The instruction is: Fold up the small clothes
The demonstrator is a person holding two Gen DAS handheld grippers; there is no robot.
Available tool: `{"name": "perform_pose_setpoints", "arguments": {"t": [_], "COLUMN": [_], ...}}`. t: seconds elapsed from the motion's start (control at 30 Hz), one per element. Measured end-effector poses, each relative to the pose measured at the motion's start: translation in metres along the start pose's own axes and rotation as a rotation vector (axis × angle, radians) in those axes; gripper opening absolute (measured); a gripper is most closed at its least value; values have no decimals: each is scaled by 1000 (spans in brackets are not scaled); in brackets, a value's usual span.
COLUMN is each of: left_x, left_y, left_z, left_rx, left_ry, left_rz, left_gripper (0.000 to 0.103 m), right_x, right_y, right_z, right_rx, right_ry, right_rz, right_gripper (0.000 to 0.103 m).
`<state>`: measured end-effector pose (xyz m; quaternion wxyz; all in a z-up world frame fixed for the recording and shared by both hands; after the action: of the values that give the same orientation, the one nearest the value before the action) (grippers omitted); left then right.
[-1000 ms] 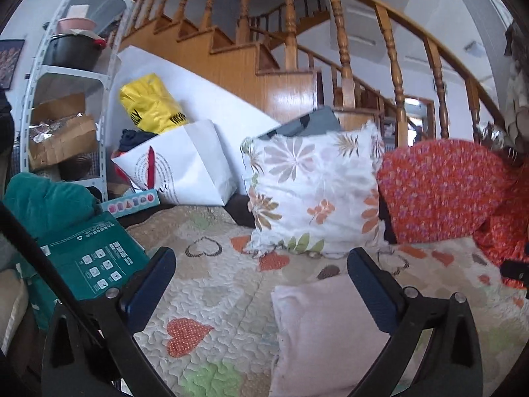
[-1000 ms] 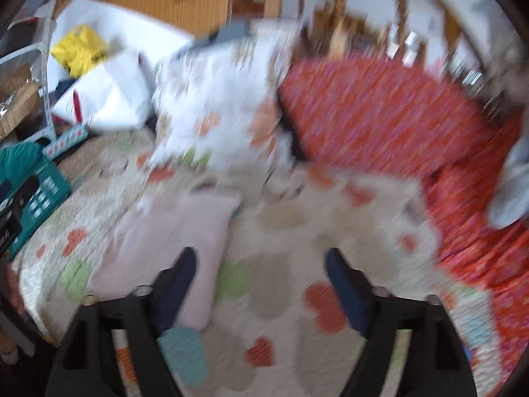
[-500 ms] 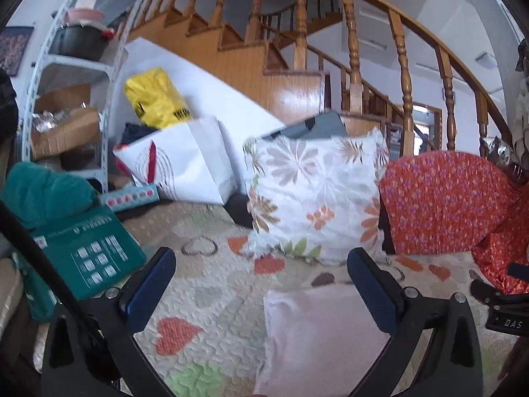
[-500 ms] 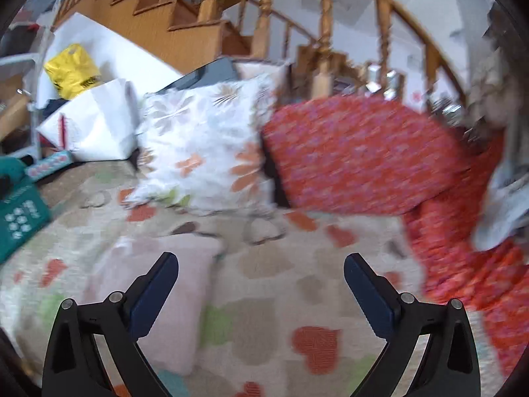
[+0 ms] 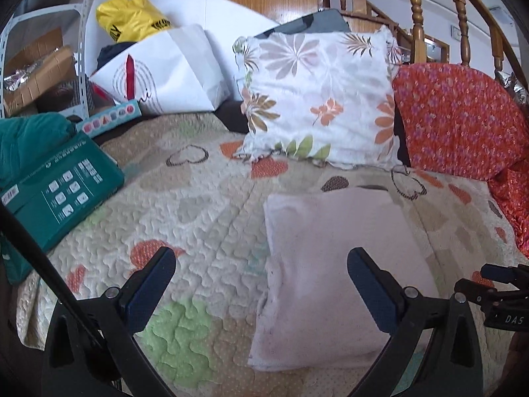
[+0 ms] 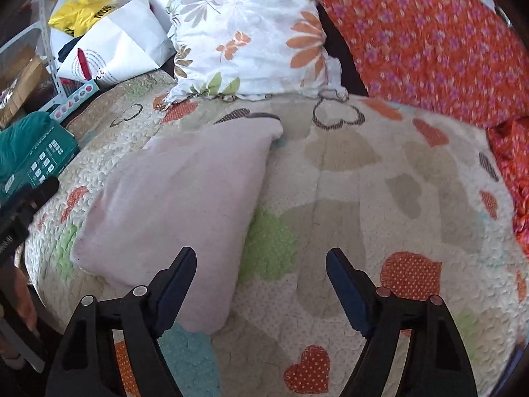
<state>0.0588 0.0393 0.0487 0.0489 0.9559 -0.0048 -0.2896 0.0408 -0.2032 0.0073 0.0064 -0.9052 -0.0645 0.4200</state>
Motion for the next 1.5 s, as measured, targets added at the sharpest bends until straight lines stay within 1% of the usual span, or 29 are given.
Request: {"name": "perform_pose_setpoints", "arguments": {"t": [0.07, 0.2, 0.3, 0.33, 0.4, 0.57, 0.63, 0.73, 0.93, 1.07, 1.17, 1.3, 1.5], "left_x": [0, 1, 2, 3, 3, -3, -11, -23, -38, -40, -40, -35, -26], "left_y": [5, 17, 22, 24, 25, 20, 16, 13, -1, -6, -8, -5, -6], "left_z": [2, 3, 6, 8, 11, 12, 11, 9, 12, 14, 13, 15, 20], "left_rx": [4, 55, 62, 55, 43, -9, -36, -48, -75, -41, -20, -15, -4], "left_ry": [-4, 2, -20, -38, -59, -86, -81, -73, -55, -36, -23, -37, -48], "left_rz": [3, 8, 38, 65, 95, 108, 117, 126, 97, 60, 49, 54, 14], "left_gripper": [103, 103, 103, 103, 103, 103, 103, 103, 103, 103, 103, 103, 103], "right_x": [5, 19, 24, 24, 23, 18, 14, 5, -13, -15, -12, -9, -10], "right_y": [8, 29, 44, 47, 50, 51, 52, 51, 47, 42, 34, 28, 26], "right_z": [2, 13, 18, 19, 20, 24, 26, 28, 23, 19, 20, 21, 20], "right_rx": [20, 98, 173, 193, 220, 225, 241, 266, 265, 253, 204, 162, 123], "right_ry": [-2, -46, -65, -69, -69, -54, -45, -28, 12, 30, 24, 20, 41], "right_rz": [7, 33, 28, 20, 18, 60, 61, 56, 67, 73, 102, 112, 133], "right_gripper": [85, 85, 85, 85, 85, 85, 85, 85, 85, 85, 85, 85, 85]}}
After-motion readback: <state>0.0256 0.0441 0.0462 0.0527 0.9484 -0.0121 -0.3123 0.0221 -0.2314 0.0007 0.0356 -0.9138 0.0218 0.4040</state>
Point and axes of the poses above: each gripper's, at about its wrist camera, not at the fingertips, and x roughly the way its jaws point, y to its right, z to its underside, the point moved 8 cm from there along x, roughly the way its jaws point, and after that the axes turned 4 degrees about -x, right-handed, at the moved point
